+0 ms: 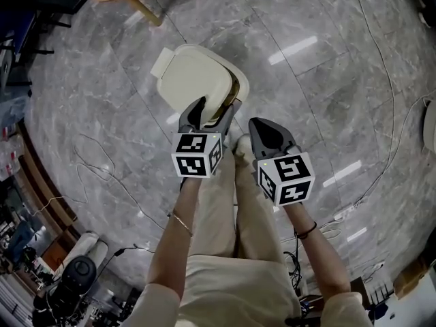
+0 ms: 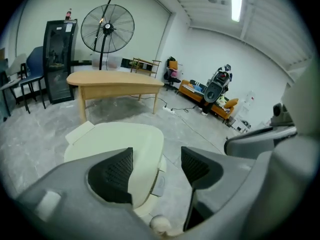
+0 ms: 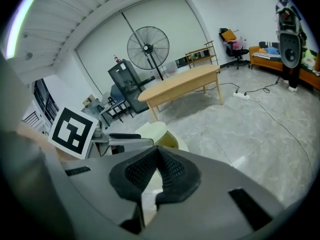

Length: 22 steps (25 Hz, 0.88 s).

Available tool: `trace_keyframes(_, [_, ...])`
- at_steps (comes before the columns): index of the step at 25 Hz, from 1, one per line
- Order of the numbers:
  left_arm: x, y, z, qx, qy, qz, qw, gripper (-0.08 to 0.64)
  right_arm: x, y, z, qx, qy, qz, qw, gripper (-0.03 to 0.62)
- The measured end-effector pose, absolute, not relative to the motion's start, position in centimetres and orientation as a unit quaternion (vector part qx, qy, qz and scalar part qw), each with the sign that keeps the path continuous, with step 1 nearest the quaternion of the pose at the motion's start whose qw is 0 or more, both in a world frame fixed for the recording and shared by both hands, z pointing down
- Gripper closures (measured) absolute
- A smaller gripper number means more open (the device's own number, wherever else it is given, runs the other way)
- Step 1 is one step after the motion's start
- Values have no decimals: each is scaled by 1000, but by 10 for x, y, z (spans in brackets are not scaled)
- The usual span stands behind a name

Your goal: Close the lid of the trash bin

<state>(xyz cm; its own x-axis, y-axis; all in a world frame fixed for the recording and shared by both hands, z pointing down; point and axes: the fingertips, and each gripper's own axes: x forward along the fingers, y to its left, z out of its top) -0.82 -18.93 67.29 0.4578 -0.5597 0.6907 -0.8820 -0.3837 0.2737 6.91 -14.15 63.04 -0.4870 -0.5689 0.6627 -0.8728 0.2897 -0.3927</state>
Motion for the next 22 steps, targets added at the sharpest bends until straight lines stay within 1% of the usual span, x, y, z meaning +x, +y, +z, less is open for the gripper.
trace_keyframes(4, [-5, -184, 685, 790, -452, 253, 329, 250, 69, -137, 642, 464, -774, 375, 214, 588])
trace_keyframes(7, [-4, -184, 693, 789, -451, 256, 329, 273, 70, -137, 650, 468, -770, 376, 216, 588])
trace_keyframes(12, [-10, -182, 709, 781, -450, 288, 323, 376, 69, -136, 659, 475, -766, 375, 217, 588])
trace_keyframes(17, [-11, -182, 721, 779, -457, 313, 294, 432, 69, -135, 671, 481, -761, 378, 217, 588])
trace_keyframes(22, [-14, -182, 732, 776, -465, 324, 279, 490, 68, -131, 683, 480, -760, 381, 216, 588])
